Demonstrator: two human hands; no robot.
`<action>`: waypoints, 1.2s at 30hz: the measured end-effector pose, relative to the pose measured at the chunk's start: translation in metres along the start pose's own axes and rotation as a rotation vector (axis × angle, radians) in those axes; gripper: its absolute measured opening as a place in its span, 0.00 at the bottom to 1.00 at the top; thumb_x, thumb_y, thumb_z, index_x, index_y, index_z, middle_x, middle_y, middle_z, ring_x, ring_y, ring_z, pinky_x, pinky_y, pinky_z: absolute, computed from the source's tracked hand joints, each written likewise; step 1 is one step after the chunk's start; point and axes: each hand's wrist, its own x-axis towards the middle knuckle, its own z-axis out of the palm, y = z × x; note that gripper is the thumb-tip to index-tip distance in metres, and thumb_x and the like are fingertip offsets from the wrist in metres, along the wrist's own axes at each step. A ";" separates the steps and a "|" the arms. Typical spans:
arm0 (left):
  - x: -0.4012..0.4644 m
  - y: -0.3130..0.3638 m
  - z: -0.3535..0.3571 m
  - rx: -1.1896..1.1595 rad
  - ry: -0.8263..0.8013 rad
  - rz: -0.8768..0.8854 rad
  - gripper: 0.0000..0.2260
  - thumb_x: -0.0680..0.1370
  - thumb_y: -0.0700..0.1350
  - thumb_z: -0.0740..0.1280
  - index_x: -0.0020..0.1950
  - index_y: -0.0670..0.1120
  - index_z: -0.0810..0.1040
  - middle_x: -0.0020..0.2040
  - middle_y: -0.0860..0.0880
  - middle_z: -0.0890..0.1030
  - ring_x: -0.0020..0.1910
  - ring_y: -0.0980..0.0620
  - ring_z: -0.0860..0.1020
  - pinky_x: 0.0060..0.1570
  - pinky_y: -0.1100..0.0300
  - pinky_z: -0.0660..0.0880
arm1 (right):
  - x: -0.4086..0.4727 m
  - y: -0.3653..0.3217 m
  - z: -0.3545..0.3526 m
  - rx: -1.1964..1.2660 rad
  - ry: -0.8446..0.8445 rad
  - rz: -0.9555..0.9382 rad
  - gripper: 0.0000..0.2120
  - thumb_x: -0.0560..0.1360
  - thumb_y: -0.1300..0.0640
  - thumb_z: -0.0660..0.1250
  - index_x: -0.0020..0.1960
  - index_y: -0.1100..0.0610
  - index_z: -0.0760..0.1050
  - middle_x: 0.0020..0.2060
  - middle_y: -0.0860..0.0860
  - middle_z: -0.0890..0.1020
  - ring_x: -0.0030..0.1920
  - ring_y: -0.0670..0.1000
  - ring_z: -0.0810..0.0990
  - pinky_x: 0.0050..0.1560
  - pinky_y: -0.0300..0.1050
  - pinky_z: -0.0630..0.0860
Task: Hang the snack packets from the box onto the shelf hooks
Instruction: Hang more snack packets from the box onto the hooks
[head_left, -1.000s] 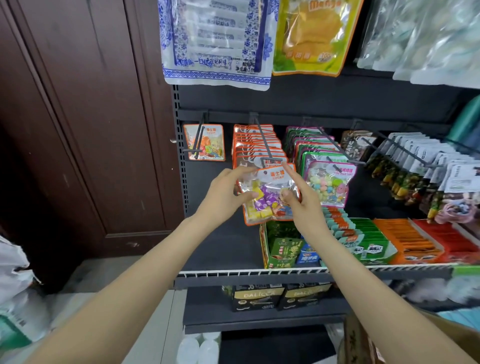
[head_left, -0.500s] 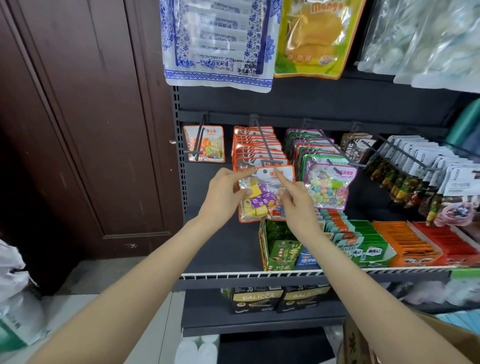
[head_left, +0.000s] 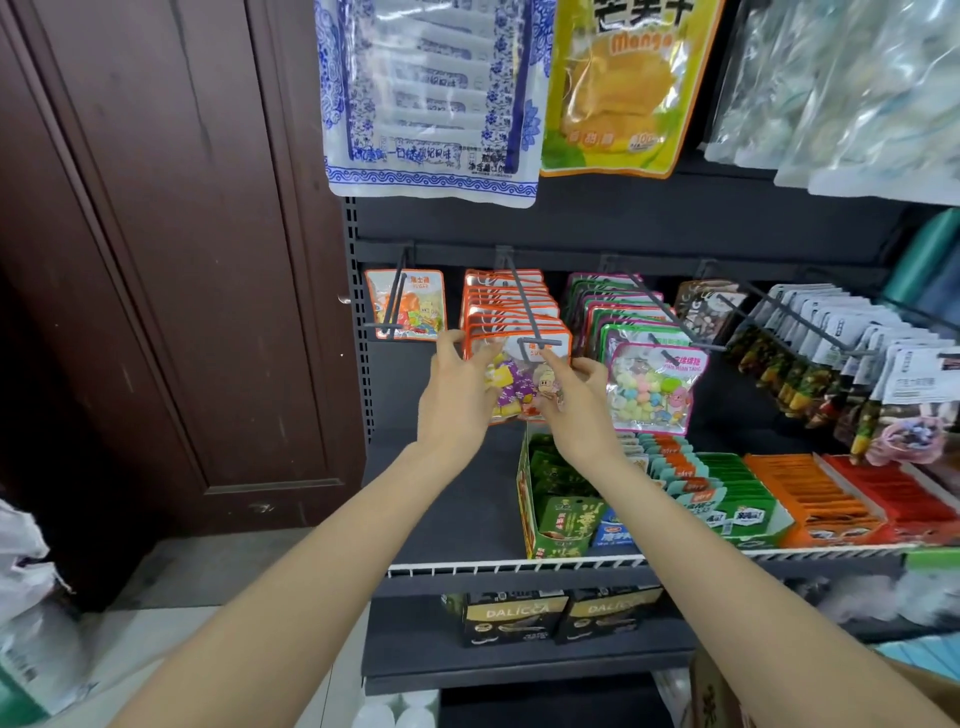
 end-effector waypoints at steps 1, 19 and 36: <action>-0.004 0.001 0.001 0.049 0.045 0.017 0.23 0.75 0.39 0.68 0.69 0.50 0.70 0.69 0.45 0.62 0.59 0.46 0.72 0.46 0.53 0.78 | -0.003 0.000 -0.003 0.009 0.006 -0.006 0.25 0.78 0.63 0.62 0.73 0.55 0.62 0.68 0.56 0.60 0.68 0.51 0.63 0.58 0.27 0.56; -0.188 0.176 0.162 -0.198 -0.666 0.040 0.08 0.80 0.44 0.61 0.54 0.44 0.78 0.46 0.46 0.82 0.46 0.48 0.80 0.45 0.55 0.77 | -0.224 0.214 -0.151 -0.152 -0.458 0.338 0.11 0.78 0.60 0.61 0.57 0.58 0.79 0.53 0.53 0.82 0.55 0.52 0.79 0.50 0.38 0.70; -0.312 0.232 0.316 0.019 -1.198 -0.416 0.14 0.74 0.51 0.71 0.43 0.42 0.71 0.39 0.46 0.74 0.45 0.47 0.74 0.40 0.57 0.70 | -0.337 0.351 -0.171 -0.031 -0.968 0.598 0.43 0.72 0.56 0.71 0.77 0.53 0.47 0.70 0.54 0.68 0.69 0.54 0.66 0.62 0.37 0.63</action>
